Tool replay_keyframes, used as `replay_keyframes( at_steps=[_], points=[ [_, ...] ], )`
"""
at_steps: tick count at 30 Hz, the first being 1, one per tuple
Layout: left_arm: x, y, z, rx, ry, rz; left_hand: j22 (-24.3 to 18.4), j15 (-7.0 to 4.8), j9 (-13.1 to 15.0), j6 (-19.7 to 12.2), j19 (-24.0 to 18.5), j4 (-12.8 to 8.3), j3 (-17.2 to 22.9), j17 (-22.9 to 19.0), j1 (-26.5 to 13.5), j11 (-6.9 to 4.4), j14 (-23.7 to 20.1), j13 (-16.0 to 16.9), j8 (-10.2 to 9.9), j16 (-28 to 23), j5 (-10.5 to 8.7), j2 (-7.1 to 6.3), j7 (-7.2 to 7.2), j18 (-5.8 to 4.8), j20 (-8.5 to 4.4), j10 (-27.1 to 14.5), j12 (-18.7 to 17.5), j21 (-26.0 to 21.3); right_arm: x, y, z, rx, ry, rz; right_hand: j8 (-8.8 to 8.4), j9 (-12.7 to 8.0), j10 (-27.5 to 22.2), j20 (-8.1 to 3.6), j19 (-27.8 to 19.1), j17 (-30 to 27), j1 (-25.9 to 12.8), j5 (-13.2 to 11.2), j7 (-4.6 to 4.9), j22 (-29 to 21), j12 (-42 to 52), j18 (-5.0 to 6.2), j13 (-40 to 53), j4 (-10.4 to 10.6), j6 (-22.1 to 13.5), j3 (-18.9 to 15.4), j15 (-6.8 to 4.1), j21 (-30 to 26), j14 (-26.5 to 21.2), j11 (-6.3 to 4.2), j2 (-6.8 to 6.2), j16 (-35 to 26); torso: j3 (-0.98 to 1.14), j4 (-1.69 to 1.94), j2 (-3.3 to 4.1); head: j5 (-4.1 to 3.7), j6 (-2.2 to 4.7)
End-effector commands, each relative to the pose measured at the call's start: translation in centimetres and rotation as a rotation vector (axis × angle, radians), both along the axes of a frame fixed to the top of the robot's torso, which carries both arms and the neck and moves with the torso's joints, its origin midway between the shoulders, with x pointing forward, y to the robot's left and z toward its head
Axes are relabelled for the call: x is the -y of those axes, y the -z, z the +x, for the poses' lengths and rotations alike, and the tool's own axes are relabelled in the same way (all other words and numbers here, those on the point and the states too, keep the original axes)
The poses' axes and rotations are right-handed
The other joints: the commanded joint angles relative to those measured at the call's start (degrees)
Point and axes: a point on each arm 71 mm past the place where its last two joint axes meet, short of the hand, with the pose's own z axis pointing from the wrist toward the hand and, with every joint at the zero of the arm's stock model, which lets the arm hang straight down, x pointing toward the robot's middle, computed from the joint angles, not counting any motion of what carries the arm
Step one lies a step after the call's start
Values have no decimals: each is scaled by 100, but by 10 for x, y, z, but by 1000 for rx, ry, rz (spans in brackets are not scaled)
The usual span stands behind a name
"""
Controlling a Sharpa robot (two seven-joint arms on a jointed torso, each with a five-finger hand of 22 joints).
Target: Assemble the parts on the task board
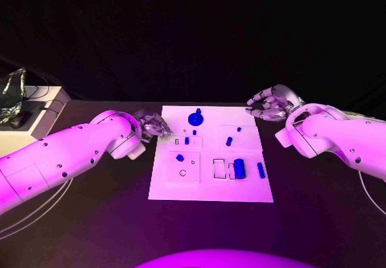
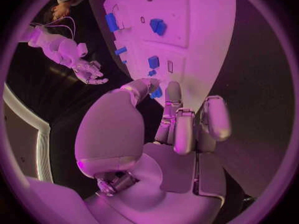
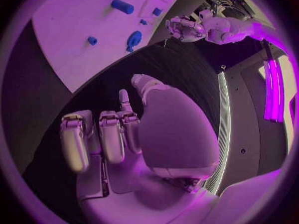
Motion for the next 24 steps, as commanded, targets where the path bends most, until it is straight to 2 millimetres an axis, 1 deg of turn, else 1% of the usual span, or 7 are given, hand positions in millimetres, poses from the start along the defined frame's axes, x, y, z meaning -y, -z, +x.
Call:
replay_keyframes(
  at_steps=[1, 7, 8, 13, 15, 20, 24],
  points=[
    [2, -8, -1, 49, 13, -100, -130, 54, -30, -42, -108, 22, -81, 557, 47, 30, 192, -38, -25, -55, -24, -14, 24, 138, 19, -105, -32, -89, -2, 0, -1, 11, -30, -9, 28, 5, 366, -48, 580, 1246, -60, 35, 8, 1495, -33, 5, 1293, 3, -42, 23, -38, 19, 521, -35, 7, -18, -9, 2, 5, -2, 19],
    [0, -11, -5, 65, 54, -128, -827, 131, -140, -136, -649, 15, -121, -130, 431, 108, -210, -256, -73, -453, -5, 36, 95, 295, 96, -436, -195, -581, -3, 3, -3, 8, -42, -16, 32, 6, 363, -48, 580, 1238, -60, 35, 8, 1495, -37, 5, 1289, -5, -46, 33, -38, 19, 519, -36, 2, -20, -6, -9, 2, -7, 35],
    [0, -11, -7, 72, 67, -134, -1377, 170, -175, -165, -1092, 24, -127, -659, 525, 148, -569, -379, -79, -792, -7, 35, 127, 411, 133, -574, -313, -988, -3, 4, -4, 9, -46, -20, 32, 6, 363, -48, 580, 1238, -60, 35, 8, 1495, -37, 5, 1289, -5, -46, 33, -38, 19, 519, -36, 2, -20, -9, -8, 0, -8, 39],
    [3, -8, -19, 162, 168, -137, -2706, 278, -370, -322, -2109, 5, -164, -2325, 877, 264, -1787, -954, -136, -1953, -35, 44, 198, 658, 237, -867, -841, -2162, -5, 7, -8, 11, -71, -38, 33, 6, 356, -48, 581, 1235, -59, 34, 7, 1497, -43, 4, 1283, -9, -47, 35, -38, 21, 518, -36, -1, -21, -12, 8, -14, -7, 54],
    [4, -7, -23, 203, 202, -133, -2816, 322, -449, -361, -2207, 15, -211, -2933, 937, 301, -2282, -1148, -155, -2430, -64, 31, 234, 654, 267, -973, -1029, -2362, -5, 8, -10, 13, -79, -46, 33, 6, 356, -48, 581, 1235, -59, 34, 7, 1497, -43, 4, 1283, -9, -47, 35, -38, 21, 518, -36, -1, -21, -12, 12, -18, -10, 54],
    [9, -3, -38, 334, 304, -95, -2904, 348, -560, -356, -2247, -4, -307, -3124, 1060, 337, -2395, -1393, -151, -2554, -166, 7, 223, 652, 302, -1059, -1231, -2519, -6, 11, -15, 20, -99, -68, 34, 7, 349, -48, 582, 1240, -55, 30, 7, 1498, -50, 4, 1276, -16, -50, 38, -39, 23, 519, -36, -9, -20, -28, 21, -35, -27, 43],
    [16, 4, -50, 410, 389, -43, -2990, 375, -702, -351, -2279, 22, -442, -3288, 1171, 354, -2484, -1596, -149, -2585, -865, 12, 217, 652, 337, -1086, -1321, -2683, -8, 13, -18, 28, -117, -89, 36, 8, 353, -48, 584, 1244, -51, 27, 6, 1501, -46, 3, 1280, -22, -49, 41, -39, 27, 520, -37, -13, -19, -39, 22, -46, -21, 44]
  ],
)
